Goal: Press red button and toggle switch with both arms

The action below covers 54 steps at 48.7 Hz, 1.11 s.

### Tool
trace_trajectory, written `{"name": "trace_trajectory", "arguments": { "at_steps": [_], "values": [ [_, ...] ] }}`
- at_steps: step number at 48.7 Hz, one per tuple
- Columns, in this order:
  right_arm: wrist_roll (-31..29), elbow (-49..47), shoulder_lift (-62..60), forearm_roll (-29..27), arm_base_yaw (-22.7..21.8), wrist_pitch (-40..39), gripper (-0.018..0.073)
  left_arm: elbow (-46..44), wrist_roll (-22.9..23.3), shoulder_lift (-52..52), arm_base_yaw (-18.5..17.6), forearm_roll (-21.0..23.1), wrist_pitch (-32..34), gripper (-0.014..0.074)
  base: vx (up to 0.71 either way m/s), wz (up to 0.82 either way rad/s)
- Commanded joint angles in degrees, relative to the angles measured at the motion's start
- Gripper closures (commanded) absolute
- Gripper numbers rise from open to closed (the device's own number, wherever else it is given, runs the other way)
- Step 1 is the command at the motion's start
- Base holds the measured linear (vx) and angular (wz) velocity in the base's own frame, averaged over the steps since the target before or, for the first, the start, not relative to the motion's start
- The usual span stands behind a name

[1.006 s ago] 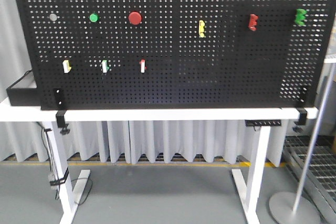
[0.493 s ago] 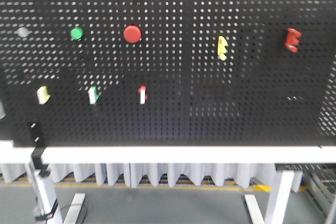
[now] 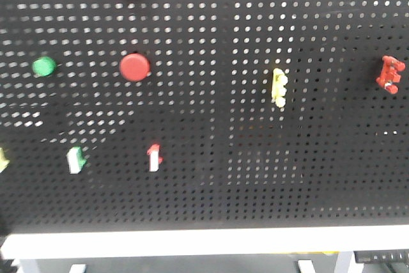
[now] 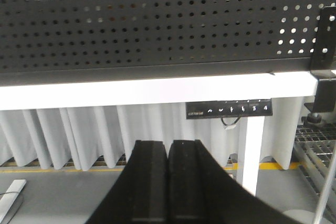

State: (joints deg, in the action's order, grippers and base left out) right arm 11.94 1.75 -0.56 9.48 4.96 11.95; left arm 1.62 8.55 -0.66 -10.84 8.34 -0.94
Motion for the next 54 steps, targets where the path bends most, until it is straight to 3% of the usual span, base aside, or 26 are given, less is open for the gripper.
{"name": "trace_trajectory", "arguments": {
  "at_steps": [1,22,29,36,41,46,51,54],
  "values": [
    [0.0,0.7,-0.9,0.8,0.0,-4.8,0.0562,1.9,0.4,-0.9,-0.4,0.4,4.7,0.0594,0.13,-0.07],
    [0.0,0.7,-0.9,0.9,0.0,-4.8,0.0562,1.9,0.4,-0.9,-0.4,0.3,4.7,0.0594,0.04,-0.02],
    [0.0,0.7,-0.9,0.9,0.0,-4.9,0.0562,1.8,-1.7,-0.9,-0.4,-1.3,6.1,0.0594,0.0,0.0],
    [0.0,0.7,-0.9,0.9,0.0,-9.0,0.0562,1.8,-1.7,-0.9,-0.4,-1.2,6.1,0.0594,0.0,0.0],
    [0.2,0.6,-0.9,0.6,0.0,-16.4,0.0562,1.8,-1.7,-0.9,-0.4,-1.2,6.0,0.0594,0.0,0.0],
    [0.9,0.2,-0.9,0.4,0.0,-24.1,0.0562,1.3,-1.7,-0.9,-0.4,-1.2,10.7,0.0594,0.0,0.0],
    [2.8,-2.9,-0.9,0.0,0.0,-24.5,0.0562,0.7,-1.8,-0.9,-0.4,-1.5,16.5,0.0594,0.0,0.0],
    [3.5,-6.1,-0.3,0.0,0.0,-23.3,0.0562,-1.3,-2.9,-0.6,-0.5,-3.2,14.5,0.0594,0.0,0.0]
  ]
}}
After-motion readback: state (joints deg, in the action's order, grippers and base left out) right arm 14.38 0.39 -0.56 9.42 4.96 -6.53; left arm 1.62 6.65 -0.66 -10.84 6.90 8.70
